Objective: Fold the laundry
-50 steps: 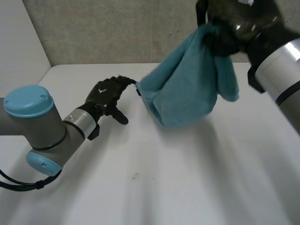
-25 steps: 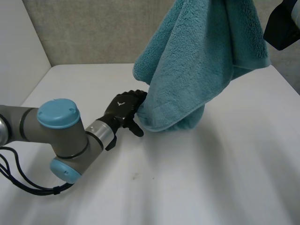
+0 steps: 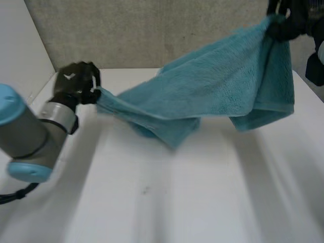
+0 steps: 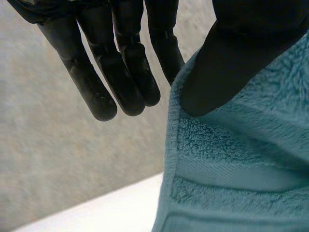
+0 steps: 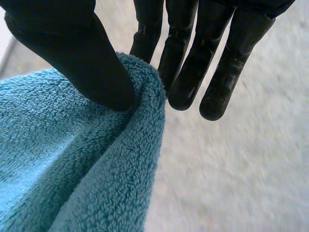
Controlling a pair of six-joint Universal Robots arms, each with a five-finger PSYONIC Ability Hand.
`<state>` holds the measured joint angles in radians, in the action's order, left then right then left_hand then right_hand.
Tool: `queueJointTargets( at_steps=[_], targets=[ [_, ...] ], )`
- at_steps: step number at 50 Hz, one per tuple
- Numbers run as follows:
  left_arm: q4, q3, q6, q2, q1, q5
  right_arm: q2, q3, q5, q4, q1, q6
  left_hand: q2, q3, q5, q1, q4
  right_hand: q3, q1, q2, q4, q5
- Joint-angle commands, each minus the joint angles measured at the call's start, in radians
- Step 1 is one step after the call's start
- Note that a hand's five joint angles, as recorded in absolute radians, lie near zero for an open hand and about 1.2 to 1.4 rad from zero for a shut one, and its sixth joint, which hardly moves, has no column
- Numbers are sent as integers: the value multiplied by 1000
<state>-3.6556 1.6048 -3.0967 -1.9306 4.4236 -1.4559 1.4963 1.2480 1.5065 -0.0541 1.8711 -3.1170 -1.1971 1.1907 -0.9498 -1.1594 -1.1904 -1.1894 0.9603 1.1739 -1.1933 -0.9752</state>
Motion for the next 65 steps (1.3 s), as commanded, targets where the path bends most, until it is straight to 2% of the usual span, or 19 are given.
queueJointTargets(
  at_steps=[1, 4, 6, 7, 8, 10, 12, 17, 24, 33, 37, 39, 41, 45, 51, 62, 64, 65],
  targets=[
    [5, 132, 12, 205, 43, 126, -183, -37, -14, 8, -59, 8, -199, 206, -272, -237, -206, -207, 436, 222, -203, -247],
    [8, 176, 4, 261, 30, 135, -345, -129, -17, 0, -52, 18, -199, 206, -272, -237, -206, -207, 436, 222, -203, -247],
    [12, 191, 4, 280, 23, 135, -415, -171, -11, -3, -52, 21, -199, 206, -272, -237, -206, 154, 75, -139, 158, 114],
    [15, 196, 4, 285, 17, 135, -476, -215, -9, -12, -50, 29, -199, 206, -272, -237, -206, 624, -395, -609, 628, 584],
    [25, 199, 1, 289, 2, 135, -476, -216, -9, -12, -50, 29, -199, 206, -272, -237, -206, 629, -400, -613, 633, 589],
    [32, 198, 1, 289, -18, 131, -545, -275, -5, -44, -52, 46, -199, 206, -272, -237, -206, 1015, -786, -999, 1019, 975],
    [38, 190, 0, 280, -42, 127, -585, -318, -2, -91, -52, 60, -199, 206, -272, -237, -206, 1015, -786, -999, 1019, 975],
    [37, 179, 1, 272, -43, 126, -584, -305, 1, -130, -49, 60, -199, 206, -272, -237, -206, 1015, -786, -999, 1019, 975],
    [51, 167, 1, 277, -27, 126, -464, -150, -17, -121, -66, 75, -199, 206, -272, -237, -206, 1015, -786, -999, 1019, 975],
    [206, 46, 9, 409, -52, 127, -321, 122, -81, -102, -107, 103, -199, 206, -272, -237, -206, 990, -761, -975, 994, 950],
    [296, -48, 15, 453, -66, 126, -237, 231, -129, -84, -101, 65, -199, 206, -272, -237, -206, 961, -732, -945, 965, 921],
    [351, -104, 17, 464, -84, 124, -191, 290, -149, -63, -99, 2, -199, 206, -272, -237, -206, 923, -694, -907, 927, 883],
    [380, -138, 17, 470, -105, 123, -145, 345, -160, -24, -99, -81, -199, 206, -272, -237, -206, 771, -542, -755, 775, 731],
    [420, -200, 17, 483, -164, 120, -96, 430, -190, 32, -90, -185, -199, 206, -272, -237, -206, 749, -520, -734, 753, 709],
    [419, -226, 15, 513, -245, 91, -96, 484, -250, 117, -37, -265, -199, 206, -272, -237, -206, 761, -532, -745, 765, 721],
    [420, -269, 12, 529, -257, 65, -249, 473, -258, 158, 200, -281, -199, 206, -272, -237, -206, 761, -532, -746, 765, 721],
    [420, -270, 10, 527, -257, 63, -258, 475, -253, 163, 215, -276, -199, 206, -272, -237, -206, 691, -462, -675, 695, 651],
    [420, -270, 10, 525, -256, 63, -264, 479, -243, 175, 221, -270, -199, 206, -272, -237, -206, 411, -182, -396, 415, 372]
  ],
)
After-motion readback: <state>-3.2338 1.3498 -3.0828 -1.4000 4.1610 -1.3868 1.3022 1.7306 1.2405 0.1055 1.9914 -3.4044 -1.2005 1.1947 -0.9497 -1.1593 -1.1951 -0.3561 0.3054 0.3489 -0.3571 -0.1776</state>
